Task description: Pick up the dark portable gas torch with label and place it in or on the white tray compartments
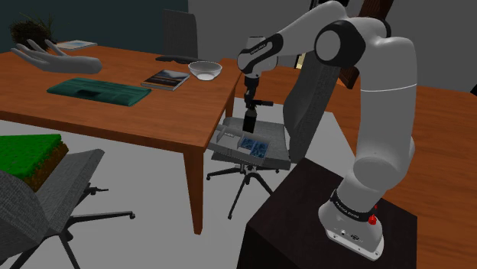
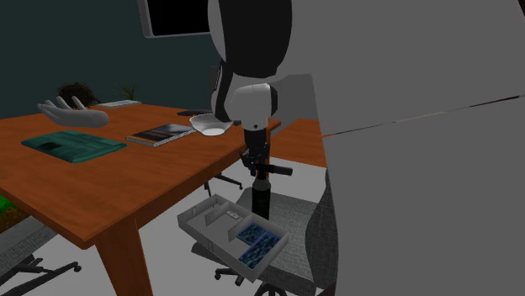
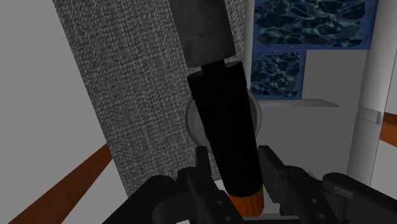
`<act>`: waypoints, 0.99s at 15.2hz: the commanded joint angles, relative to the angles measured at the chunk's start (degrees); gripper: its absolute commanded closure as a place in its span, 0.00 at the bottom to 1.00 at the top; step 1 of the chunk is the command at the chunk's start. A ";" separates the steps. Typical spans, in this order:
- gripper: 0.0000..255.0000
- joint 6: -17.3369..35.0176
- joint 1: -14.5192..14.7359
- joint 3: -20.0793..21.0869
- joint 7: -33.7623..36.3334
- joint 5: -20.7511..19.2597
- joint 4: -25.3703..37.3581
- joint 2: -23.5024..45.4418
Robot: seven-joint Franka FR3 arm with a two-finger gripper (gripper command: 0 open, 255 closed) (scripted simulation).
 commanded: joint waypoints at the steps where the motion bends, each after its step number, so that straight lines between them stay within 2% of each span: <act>1: 1.00 -0.99 0.03 -0.09 0.06 -0.15 0.52 -0.50; 15: 1.00 -10.17 0.31 -0.64 0.55 -1.31 5.87 -4.44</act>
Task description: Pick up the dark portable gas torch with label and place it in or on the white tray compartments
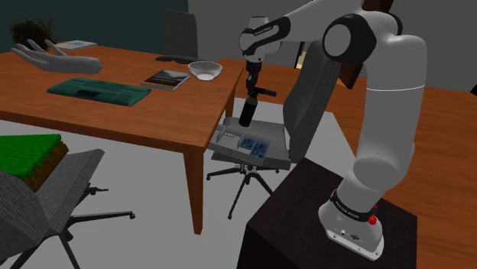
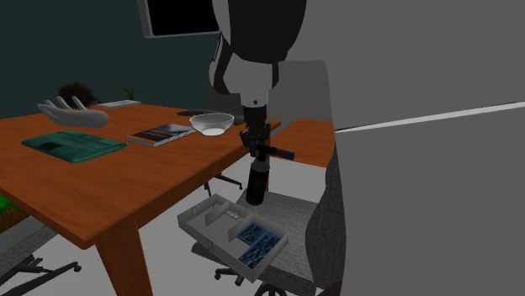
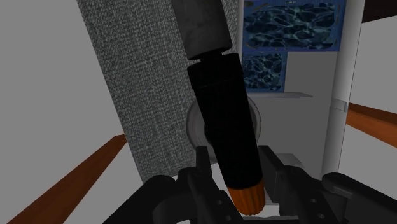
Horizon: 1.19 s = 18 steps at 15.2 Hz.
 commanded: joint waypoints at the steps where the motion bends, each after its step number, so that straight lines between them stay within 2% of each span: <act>1: 1.00 -1.36 0.09 -0.06 0.13 -0.18 0.77 -0.66; 9: 1.00 -6.51 0.07 -0.22 0.23 -0.53 4.82 -1.79; 18: 1.00 -13.71 6.77 2.69 10.14 -2.48 7.71 -6.07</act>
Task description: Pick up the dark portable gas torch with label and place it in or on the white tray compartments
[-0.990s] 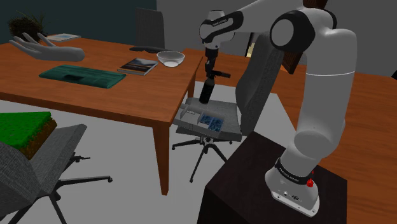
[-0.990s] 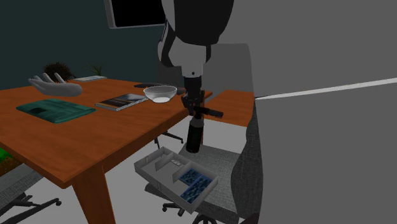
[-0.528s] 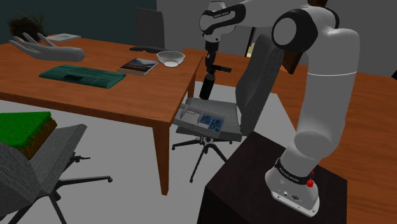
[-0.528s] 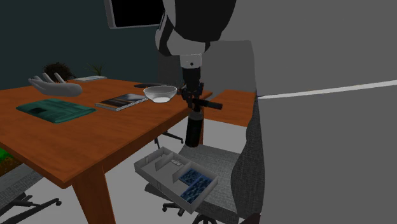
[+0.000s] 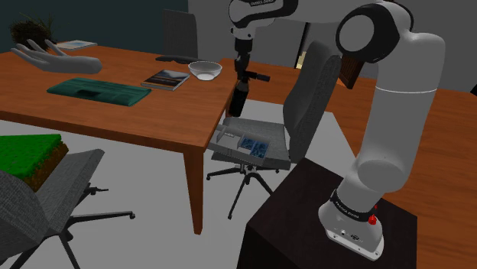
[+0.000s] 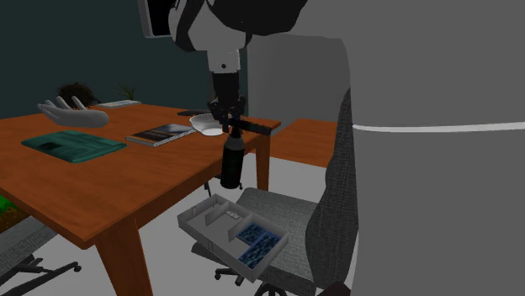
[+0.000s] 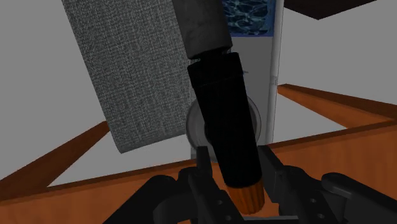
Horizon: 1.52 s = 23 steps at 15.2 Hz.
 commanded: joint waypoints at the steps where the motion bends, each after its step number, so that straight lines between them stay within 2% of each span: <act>1: 1.00 -1.76 1.25 0.68 2.03 -0.21 1.61 -0.15; 5: 1.00 -5.74 3.95 2.17 6.27 -0.59 5.44 -0.21; 23: 1.00 8.01 4.18 2.33 6.55 -0.54 -7.96 0.15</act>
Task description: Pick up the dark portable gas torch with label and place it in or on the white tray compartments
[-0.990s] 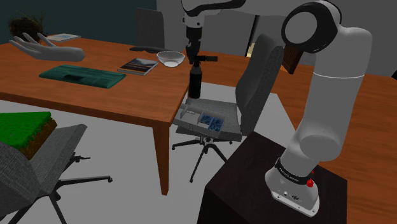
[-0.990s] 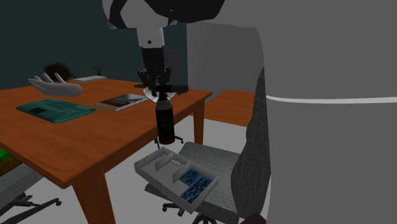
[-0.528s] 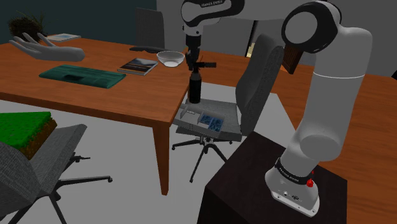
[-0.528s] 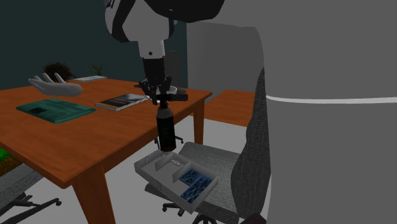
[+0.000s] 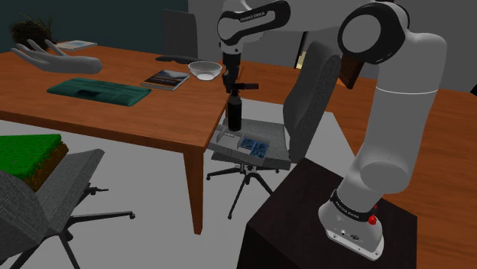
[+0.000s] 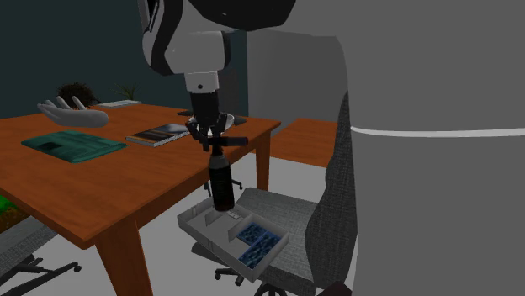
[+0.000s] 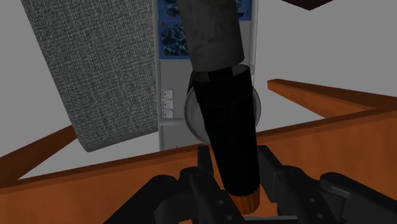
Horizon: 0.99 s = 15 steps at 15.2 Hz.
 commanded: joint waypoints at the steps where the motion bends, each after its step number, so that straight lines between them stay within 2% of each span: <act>1: 1.00 1.66 -0.07 0.02 -0.13 0.14 -0.98 0.62; 12: 1.00 9.66 -0.14 0.18 -0.22 0.61 -6.53 3.11; 15: 1.00 9.66 -0.15 0.19 -0.22 0.61 -6.53 3.11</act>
